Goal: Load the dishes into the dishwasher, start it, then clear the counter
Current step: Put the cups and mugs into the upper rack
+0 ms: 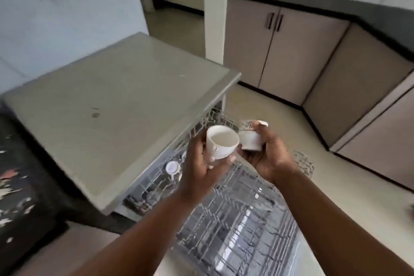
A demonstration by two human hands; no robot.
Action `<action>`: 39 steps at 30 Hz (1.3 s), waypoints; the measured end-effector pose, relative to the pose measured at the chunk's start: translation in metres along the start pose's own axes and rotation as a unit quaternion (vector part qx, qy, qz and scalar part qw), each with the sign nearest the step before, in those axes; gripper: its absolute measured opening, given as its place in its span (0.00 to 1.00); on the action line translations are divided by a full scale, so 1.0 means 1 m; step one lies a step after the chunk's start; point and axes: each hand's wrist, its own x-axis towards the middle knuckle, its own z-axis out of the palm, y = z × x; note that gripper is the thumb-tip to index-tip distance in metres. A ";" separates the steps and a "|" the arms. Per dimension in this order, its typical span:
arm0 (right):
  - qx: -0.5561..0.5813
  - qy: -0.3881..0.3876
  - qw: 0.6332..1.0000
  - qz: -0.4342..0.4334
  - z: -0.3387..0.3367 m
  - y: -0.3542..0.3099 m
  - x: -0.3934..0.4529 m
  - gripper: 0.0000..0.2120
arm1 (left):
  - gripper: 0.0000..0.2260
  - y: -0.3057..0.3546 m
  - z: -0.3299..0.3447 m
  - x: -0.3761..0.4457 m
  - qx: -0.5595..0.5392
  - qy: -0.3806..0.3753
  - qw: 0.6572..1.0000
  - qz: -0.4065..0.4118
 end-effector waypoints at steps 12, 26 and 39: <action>-0.176 0.088 0.956 0.219 -0.108 0.106 0.013 0.19 | 0.26 -0.125 -0.015 -0.021 0.300 -0.122 0.873 -0.364; -0.682 0.051 0.720 0.115 -0.082 0.202 0.059 0.31 | 0.25 -0.193 0.018 -0.014 0.478 -0.311 0.802 -0.177; -0.685 0.055 0.718 0.106 -0.084 0.234 0.085 0.24 | 0.22 -0.242 0.022 -0.023 0.503 -0.326 0.783 -0.164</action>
